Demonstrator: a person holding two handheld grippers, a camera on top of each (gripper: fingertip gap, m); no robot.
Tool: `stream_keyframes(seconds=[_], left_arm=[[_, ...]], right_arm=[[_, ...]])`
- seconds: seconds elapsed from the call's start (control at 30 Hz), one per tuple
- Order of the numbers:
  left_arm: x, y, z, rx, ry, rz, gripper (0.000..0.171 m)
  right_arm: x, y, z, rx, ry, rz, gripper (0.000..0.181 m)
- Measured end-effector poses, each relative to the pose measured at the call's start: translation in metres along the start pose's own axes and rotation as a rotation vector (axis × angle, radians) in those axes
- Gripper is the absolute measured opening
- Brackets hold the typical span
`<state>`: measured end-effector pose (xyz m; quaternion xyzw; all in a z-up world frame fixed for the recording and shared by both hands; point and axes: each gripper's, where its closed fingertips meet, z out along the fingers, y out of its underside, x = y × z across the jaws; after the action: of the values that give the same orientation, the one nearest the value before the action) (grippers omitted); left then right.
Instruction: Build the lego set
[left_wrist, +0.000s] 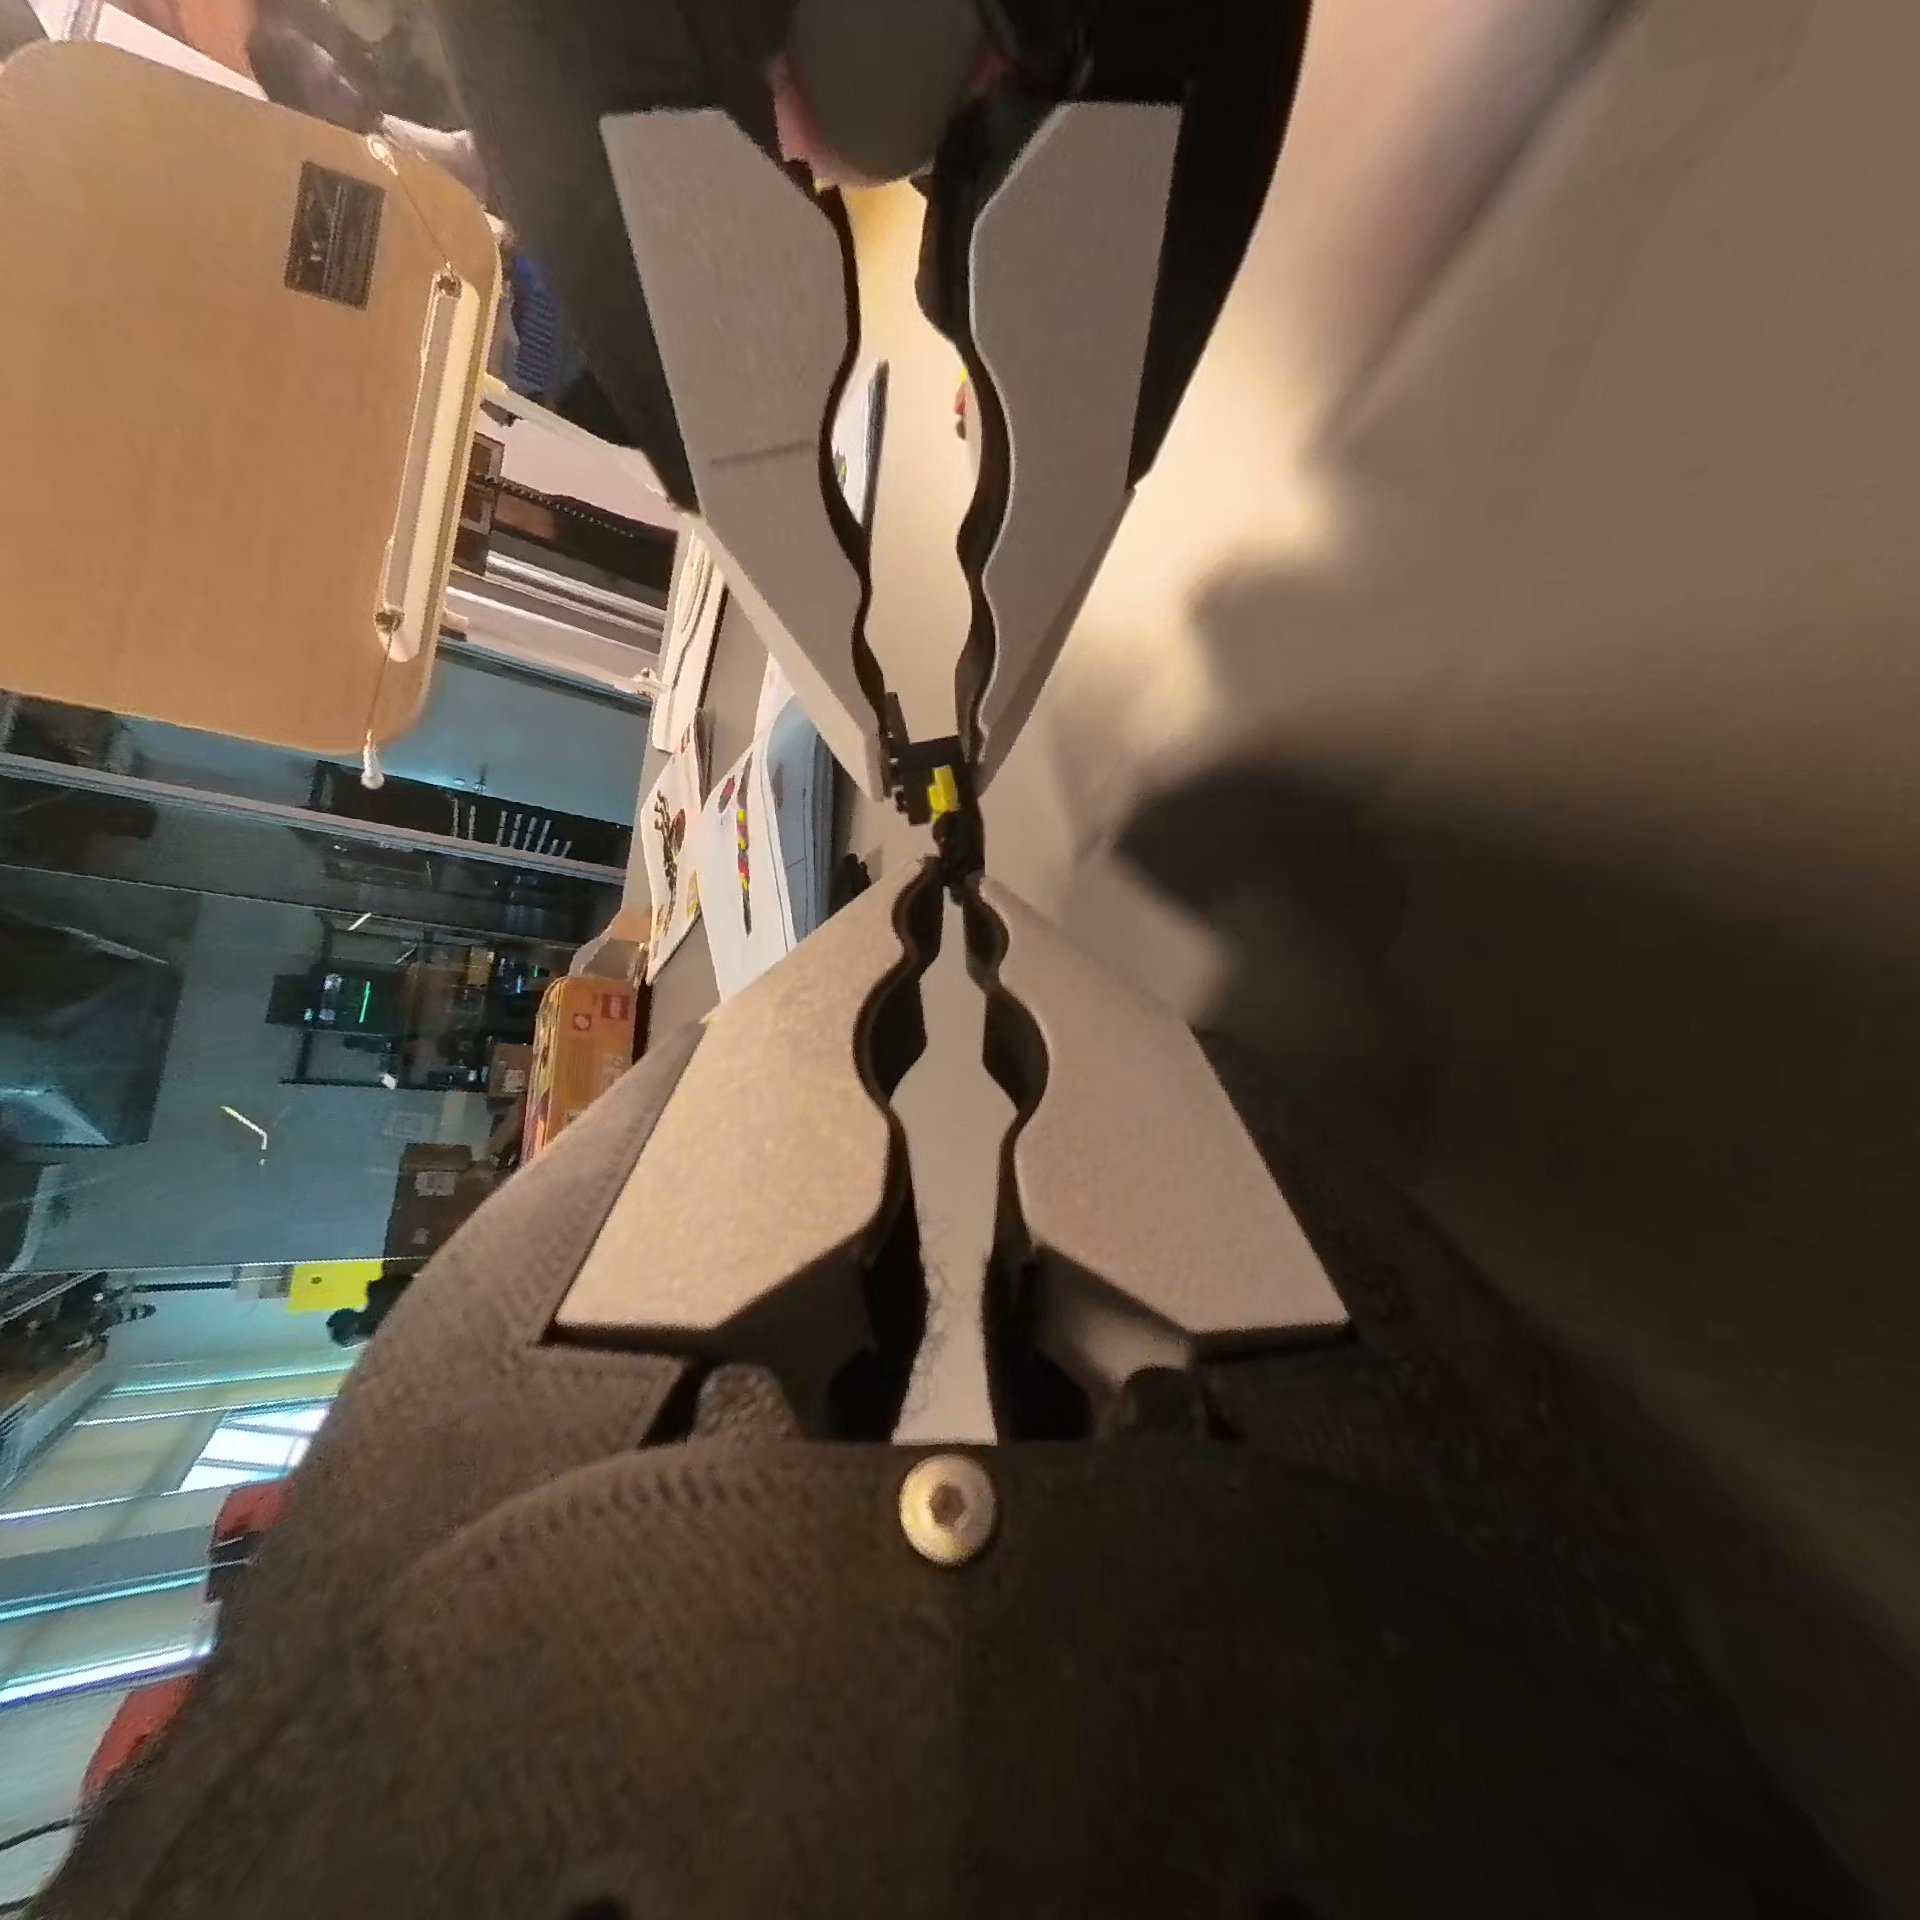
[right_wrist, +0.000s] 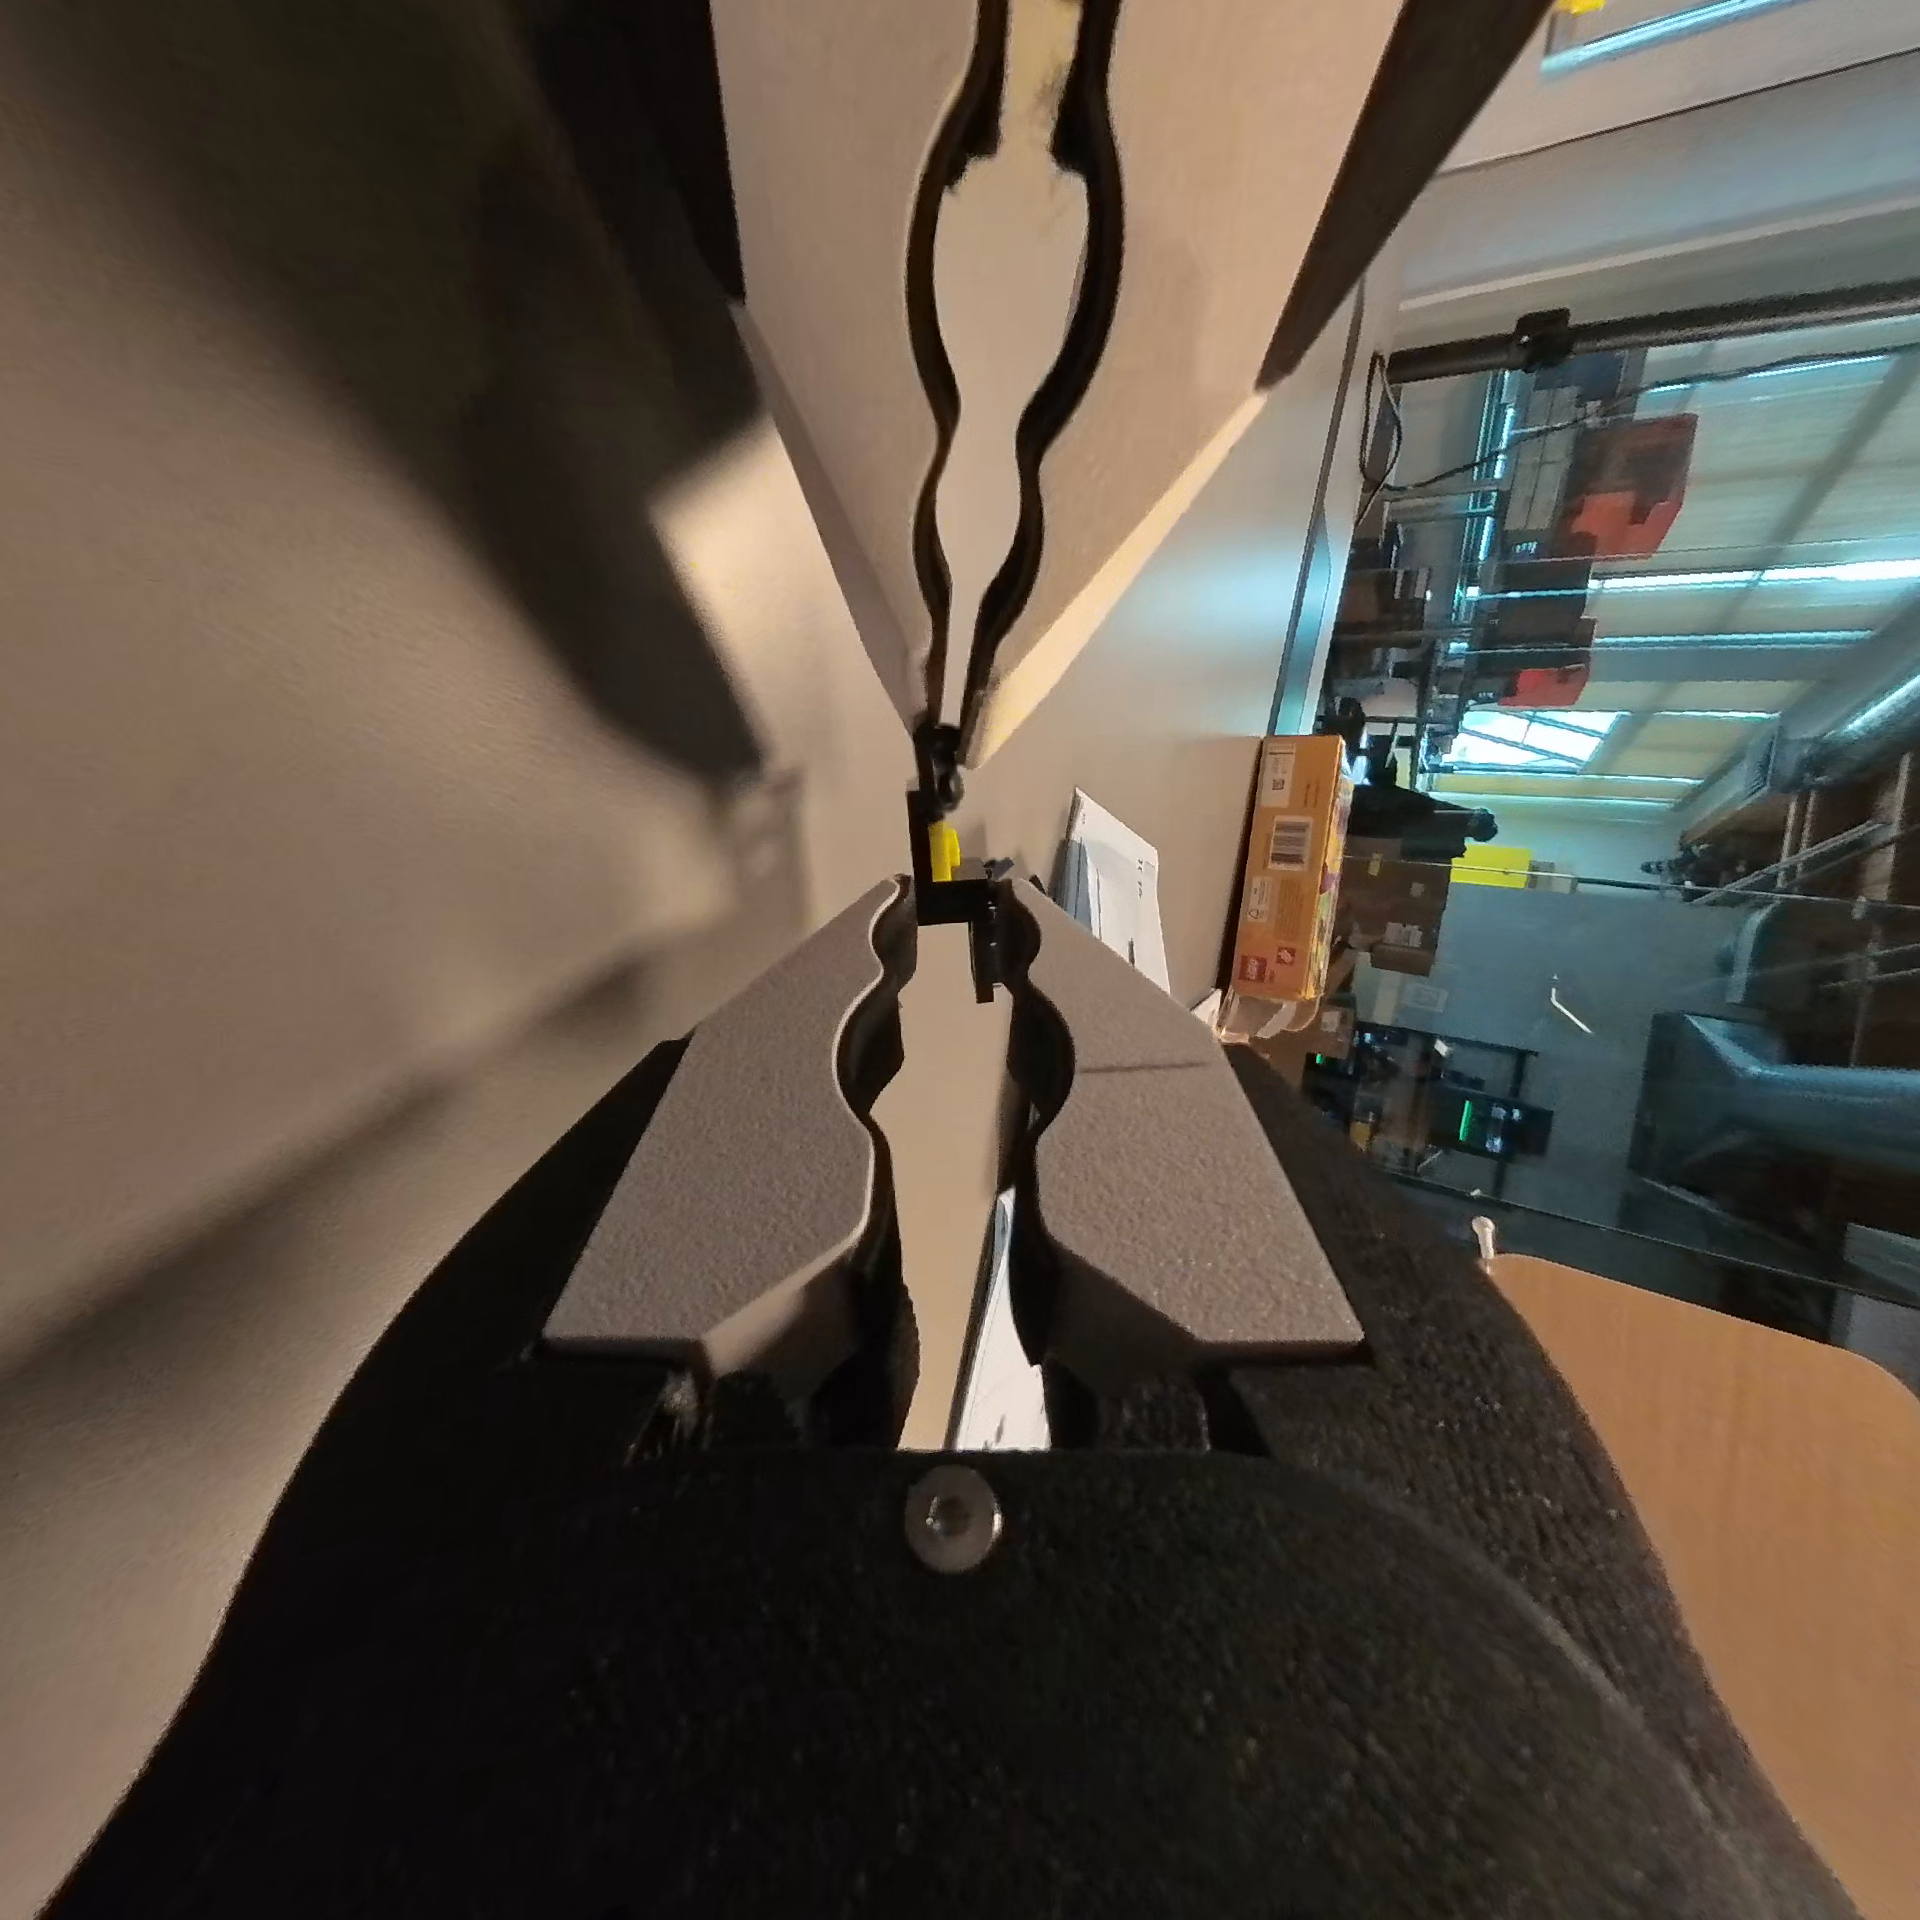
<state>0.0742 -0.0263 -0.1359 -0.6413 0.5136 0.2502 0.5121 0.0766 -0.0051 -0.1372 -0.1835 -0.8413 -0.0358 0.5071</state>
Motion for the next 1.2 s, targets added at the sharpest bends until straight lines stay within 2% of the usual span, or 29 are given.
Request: stream_keyframes(seconds=[0.13,0.23,0.4,0.47,0.53,0.73,1.0,1.07,1.2], left_arm=[[0.004,0.000,0.000,-0.023,0.007,0.016,0.004],[0.010,0.000,0.001,-0.035,0.069,-0.052,0.004],[0.019,-0.004,-0.001,-0.026,0.331,-0.371,0.004],[0.016,-0.010,-0.007,0.030,0.440,-0.509,0.004],[0.011,-0.012,-0.010,0.062,0.479,-0.597,0.004],[0.023,-0.012,-0.010,0.032,0.525,-0.565,0.004],[0.023,-0.014,-0.015,0.060,0.695,-0.745,0.004],[0.025,-0.011,-0.015,0.041,0.727,-0.781,0.004],[0.026,-0.007,-0.014,0.023,0.751,-0.802,0.004]], right_arm=[[-0.004,0.000,0.001,-0.007,-0.010,-0.016,0.013],[-0.010,-0.001,0.002,-0.004,-0.057,0.005,0.012],[-0.019,-0.002,-0.001,0.054,-0.237,0.149,0.013],[-0.016,-0.004,-0.006,0.088,-0.300,0.215,0.013],[-0.018,-0.005,-0.010,0.097,-0.369,0.269,0.013],[-0.029,-0.008,-0.011,0.073,-0.480,0.305,0.013],[-0.033,-0.015,-0.013,0.088,-0.723,0.394,0.013],[-0.033,-0.016,-0.012,0.092,-0.749,0.405,0.013],[-0.032,-0.018,-0.010,0.112,-0.761,0.426,0.024]])
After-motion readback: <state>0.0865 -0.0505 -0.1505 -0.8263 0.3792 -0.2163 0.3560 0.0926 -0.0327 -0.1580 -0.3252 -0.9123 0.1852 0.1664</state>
